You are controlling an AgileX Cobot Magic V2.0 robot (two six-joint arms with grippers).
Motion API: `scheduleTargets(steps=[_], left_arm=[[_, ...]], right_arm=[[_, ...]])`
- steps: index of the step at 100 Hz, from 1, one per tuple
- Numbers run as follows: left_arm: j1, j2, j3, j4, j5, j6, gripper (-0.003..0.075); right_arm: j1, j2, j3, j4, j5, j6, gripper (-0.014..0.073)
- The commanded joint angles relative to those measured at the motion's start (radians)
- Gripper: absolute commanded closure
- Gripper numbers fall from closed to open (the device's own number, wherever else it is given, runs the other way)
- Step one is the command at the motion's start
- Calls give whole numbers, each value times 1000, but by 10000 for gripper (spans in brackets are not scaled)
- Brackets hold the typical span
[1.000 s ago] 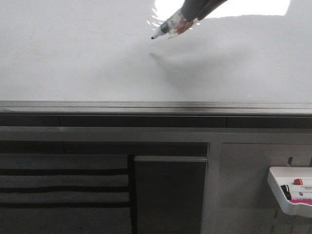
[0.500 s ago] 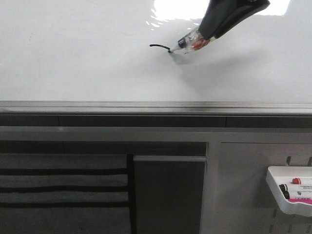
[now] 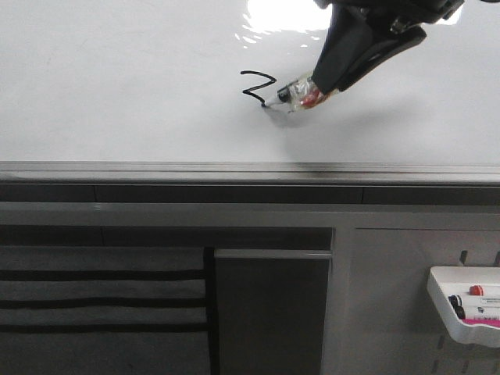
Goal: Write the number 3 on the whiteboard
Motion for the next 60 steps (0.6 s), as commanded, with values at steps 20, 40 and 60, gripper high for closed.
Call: scheduleTargets(steps=[20, 40, 60], left_arm=[[2, 2, -26, -32, -69, -7, 352], [2, 2, -26, -32, -69, -7, 352], [2, 2, -26, -32, -69, -7, 352]], right_arm=[[88, 19, -39, -26, -185, 6, 574], [153, -134, 39, -21, -133, -79, 573], [245, -350, 211, -21, -200, -115, 573]])
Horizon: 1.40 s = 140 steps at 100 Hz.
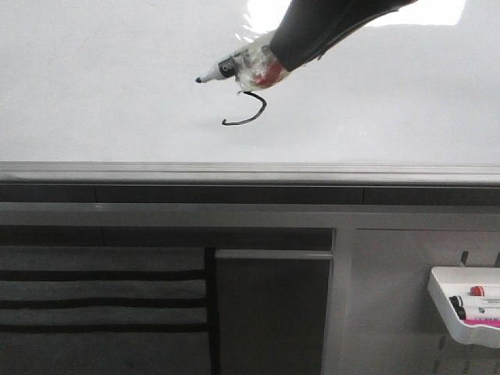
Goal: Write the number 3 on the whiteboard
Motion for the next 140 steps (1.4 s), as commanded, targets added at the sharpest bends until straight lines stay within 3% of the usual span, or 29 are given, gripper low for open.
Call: scheduleTargets(steps=[1, 23, 57, 74, 91, 111, 140], left_arm=[[2, 2, -26, -32, -69, -7, 352], [2, 2, -26, -32, -69, -7, 352], [2, 2, -26, -32, -71, -7, 352], [2, 2, -26, -50, -103, -5, 352], [0, 82, -67, -65, -13, 128, 352], [-109, 248, -176, -72, 60, 286, 352], [-280, 452, -329, -12, 54, 375, 352]], right_arm=[[18, -104, 32, 6, -85, -25, 573], [24, -223, 98, -35, -61, -26, 573], [24, -221, 98, -270, -58, -26, 573], [24, -221, 98, -280, -96, -28, 573], [64, -221, 98, -280, -166, -197, 573], [181, -196, 98, -280, -231, -335, 573], [242, -142, 98, -289, -246, -340, 573]])
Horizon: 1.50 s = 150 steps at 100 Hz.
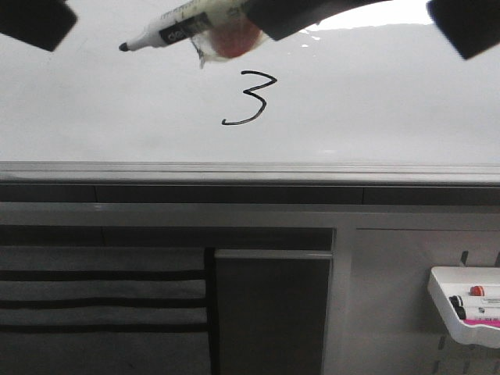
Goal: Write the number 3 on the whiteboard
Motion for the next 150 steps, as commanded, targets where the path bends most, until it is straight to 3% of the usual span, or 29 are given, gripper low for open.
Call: scheduleTargets(steps=[1, 26, 66, 108, 139, 150], left_arm=[[-51, 45, -73, 8, -43, 11, 352], [-158, 171, -143, 128, -53, 11, 352], [-162, 192, -144, 190, -115, 11, 357], [-162, 192, -144, 190, -118, 11, 653], [-162, 192, -144, 190, -118, 11, 741], [-162, 192, -144, 188, -118, 11, 741]], right_arm=[[10, -6, -27, -15, -78, -11, 573], [10, -5, -27, -15, -87, -11, 573], [10, -5, -27, -15, -74, -11, 573], [10, -5, -27, -9, -76, -11, 573], [10, -5, -27, -9, -46, -9, 566], [8, -5, -27, -9, -36, -4, 459]])
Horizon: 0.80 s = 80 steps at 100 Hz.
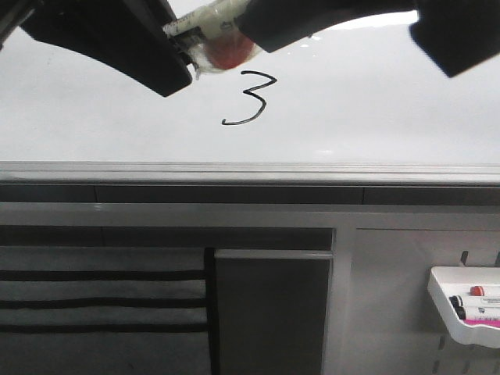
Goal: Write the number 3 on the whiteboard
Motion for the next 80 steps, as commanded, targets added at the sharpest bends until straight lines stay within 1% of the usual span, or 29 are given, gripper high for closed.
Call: scheduleTargets(steps=[1, 11, 16, 20, 28, 37, 40, 44, 50, 55, 65, 73, 80], left_arm=[[-5, -23, -37, -22, -68, -13, 741], [5, -24, -37, -22, -76, -31, 741], [21, -24, -37, -22, -88, -56, 741], [42, -24, -37, -22, -104, -88, 741], [102, -24, -37, -24, -130, -147, 741], [199, -24, -33, -32, -166, -277, 741], [234, -24, -27, -33, -192, -342, 741], [287, -24, -12, -55, -227, -390, 741], [356, -22, 18, -111, -314, -448, 741], [415, -16, 49, -191, -385, -448, 741], [481, 12, 104, -337, -521, -448, 741], [499, 38, 127, -386, -586, -448, 741], [503, 68, 129, -398, -597, -448, 741]], right_arm=[[0, -16, -27, -1, -30, -1, 447], [-7, -20, -27, -1, -21, 22, 281], [-25, -31, -27, -1, -19, 49, 228], [-47, -54, -27, -1, -9, 79, 201], [-103, -102, -27, -1, 27, 146, 195], [-187, -159, -27, -1, 102, 221, 195], [-213, -181, -27, -1, 126, 240, 195], [-249, -201, -27, -1, 162, 264, 195], [-289, -230, -27, -1, 203, 287, 195], [-314, -244, -27, 12, 232, 286, 195], [-336, -264, -27, 21, 258, 289, 195], [-336, -266, -27, 21, 265, 289, 195], [-336, -266, -27, 21, 271, 289, 195]])
